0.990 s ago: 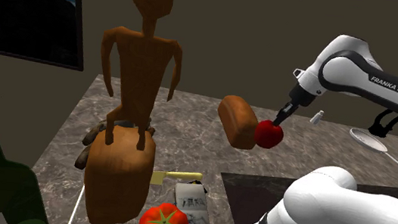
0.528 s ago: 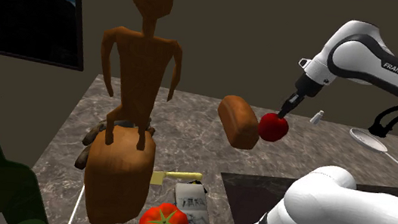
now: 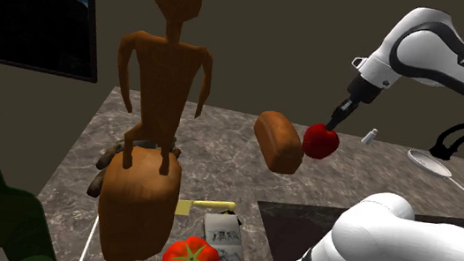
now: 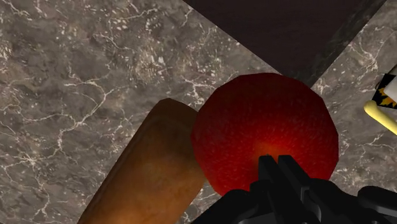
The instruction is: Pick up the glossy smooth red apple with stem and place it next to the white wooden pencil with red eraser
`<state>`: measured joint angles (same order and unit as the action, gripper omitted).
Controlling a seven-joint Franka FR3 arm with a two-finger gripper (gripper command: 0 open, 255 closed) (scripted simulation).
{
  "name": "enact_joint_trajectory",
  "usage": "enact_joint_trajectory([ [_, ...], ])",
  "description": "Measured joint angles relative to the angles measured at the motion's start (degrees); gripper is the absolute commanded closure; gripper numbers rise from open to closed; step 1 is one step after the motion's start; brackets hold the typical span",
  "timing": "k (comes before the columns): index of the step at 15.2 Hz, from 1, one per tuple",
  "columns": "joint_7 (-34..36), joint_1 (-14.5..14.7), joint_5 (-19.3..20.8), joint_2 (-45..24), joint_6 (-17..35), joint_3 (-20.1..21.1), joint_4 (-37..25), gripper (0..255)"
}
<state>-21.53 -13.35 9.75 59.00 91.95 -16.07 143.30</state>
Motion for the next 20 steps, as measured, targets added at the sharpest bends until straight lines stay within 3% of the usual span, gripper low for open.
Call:
enact_joint_trajectory([
  [9, 11.6, 4.3, -9.2, -1.3, 2.3, 12.4, 1.4, 255],
  [20, 26.1, 9.1, -19.0, -11.8, 7.6, 27.7, -4.6, 255],
])
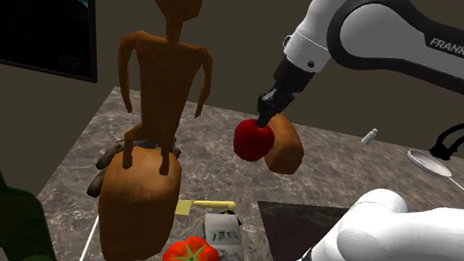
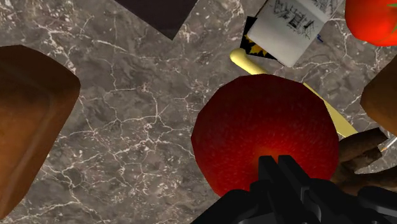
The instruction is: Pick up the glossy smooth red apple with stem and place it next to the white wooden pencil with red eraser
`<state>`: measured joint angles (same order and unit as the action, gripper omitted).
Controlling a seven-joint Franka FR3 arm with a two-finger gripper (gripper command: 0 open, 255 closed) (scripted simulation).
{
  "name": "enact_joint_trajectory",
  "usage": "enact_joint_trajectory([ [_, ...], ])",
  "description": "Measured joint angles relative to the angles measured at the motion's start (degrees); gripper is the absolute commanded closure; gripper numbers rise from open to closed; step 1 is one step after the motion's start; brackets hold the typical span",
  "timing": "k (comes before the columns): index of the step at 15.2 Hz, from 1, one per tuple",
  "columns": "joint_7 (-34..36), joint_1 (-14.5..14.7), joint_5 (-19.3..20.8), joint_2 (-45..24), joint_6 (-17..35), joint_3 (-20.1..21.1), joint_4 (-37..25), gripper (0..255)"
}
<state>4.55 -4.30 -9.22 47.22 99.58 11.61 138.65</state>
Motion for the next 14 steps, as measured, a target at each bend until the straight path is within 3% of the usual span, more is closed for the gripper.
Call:
enact_joint_trajectory([
  [8, 10.2, 1.0, -3.2, -10.5, 3.8, 10.5, -8.1, 255],
  [14, 18.8, -0.2, -1.7, -21.6, 5.8, 18.9, -18.0, 255],
])
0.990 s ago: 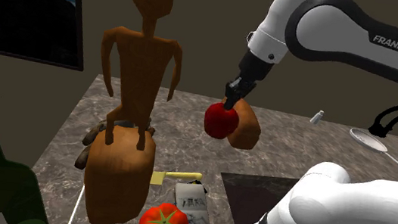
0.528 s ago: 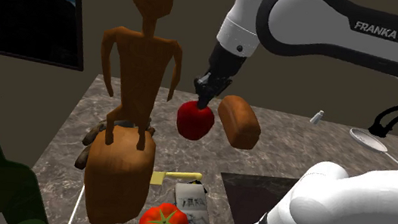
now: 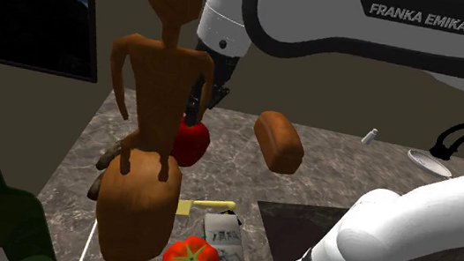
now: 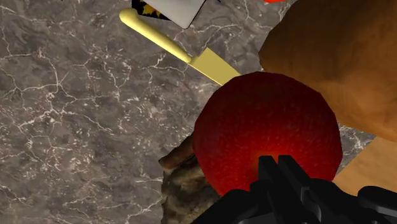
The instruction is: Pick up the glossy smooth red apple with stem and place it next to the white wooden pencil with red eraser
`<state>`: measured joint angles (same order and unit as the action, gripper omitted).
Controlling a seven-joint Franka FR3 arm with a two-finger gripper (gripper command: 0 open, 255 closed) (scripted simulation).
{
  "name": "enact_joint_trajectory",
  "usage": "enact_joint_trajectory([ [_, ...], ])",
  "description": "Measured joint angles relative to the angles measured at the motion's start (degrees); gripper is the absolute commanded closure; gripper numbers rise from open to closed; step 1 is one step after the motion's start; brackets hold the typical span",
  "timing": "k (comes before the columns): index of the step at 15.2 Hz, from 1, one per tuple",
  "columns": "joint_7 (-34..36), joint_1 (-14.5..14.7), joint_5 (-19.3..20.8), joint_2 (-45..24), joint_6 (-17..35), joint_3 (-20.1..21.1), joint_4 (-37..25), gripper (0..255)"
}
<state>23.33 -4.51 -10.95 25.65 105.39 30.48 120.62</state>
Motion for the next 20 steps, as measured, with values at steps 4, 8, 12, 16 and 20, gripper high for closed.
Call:
enact_joint_trajectory([
  [4, 6.1, -0.9, 3.1, -7.7, 0.4, 5.5, -7.2, 255],
  [8, 13.8, -1.3, 9.4, -18.0, 0.1, 11.6, -16.2, 255],
  [12, 23.1, 1.8, 19.1, -30.7, -2.1, 16.5, -26.9, 255],
  [16, 29.8, 9.3, 28.9, -43.2, -7.0, 17.1, -39.8, 255],
  [20, 33.1, 22.2, 38.2, -57.5, -15.1, 14.2, -60.0, 255],
])
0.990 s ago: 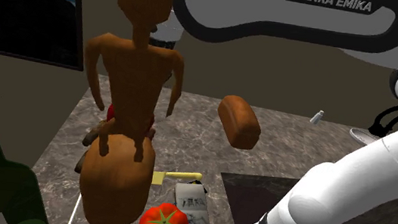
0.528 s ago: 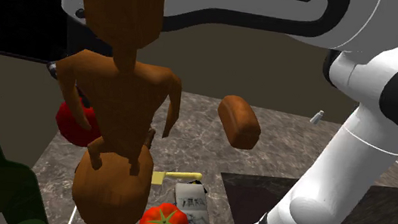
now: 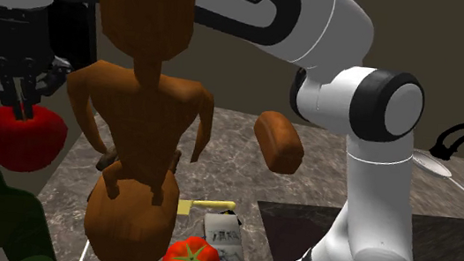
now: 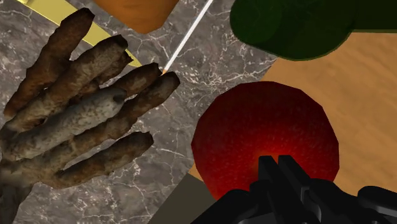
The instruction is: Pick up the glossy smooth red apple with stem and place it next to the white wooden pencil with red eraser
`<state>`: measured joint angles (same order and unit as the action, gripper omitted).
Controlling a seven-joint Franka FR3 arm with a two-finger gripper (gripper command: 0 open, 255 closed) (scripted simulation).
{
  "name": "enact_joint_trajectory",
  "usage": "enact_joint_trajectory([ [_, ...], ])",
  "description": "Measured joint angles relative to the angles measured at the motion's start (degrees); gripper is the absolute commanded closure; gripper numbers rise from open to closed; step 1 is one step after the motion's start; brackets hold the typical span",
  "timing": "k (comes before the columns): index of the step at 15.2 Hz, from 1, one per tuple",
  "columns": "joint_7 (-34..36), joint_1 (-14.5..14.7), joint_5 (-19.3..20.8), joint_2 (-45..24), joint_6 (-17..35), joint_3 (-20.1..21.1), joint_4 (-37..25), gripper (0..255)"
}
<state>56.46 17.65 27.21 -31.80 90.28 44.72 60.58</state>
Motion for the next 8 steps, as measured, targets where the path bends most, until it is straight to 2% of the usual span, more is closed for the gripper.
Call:
enact_joint_trajectory([
  [1, 0.2, 2.1, 1.3, -2.3, -0.9, -0.7, -3.1, 255],
  [3, 0.7, 2.8, 1.8, -3.3, -0.4, -1.0, -3.3, 255],
  [8, 1.6, 0.9, 1.5, -2.6, 3.8, -0.8, 2.0, 255],
])
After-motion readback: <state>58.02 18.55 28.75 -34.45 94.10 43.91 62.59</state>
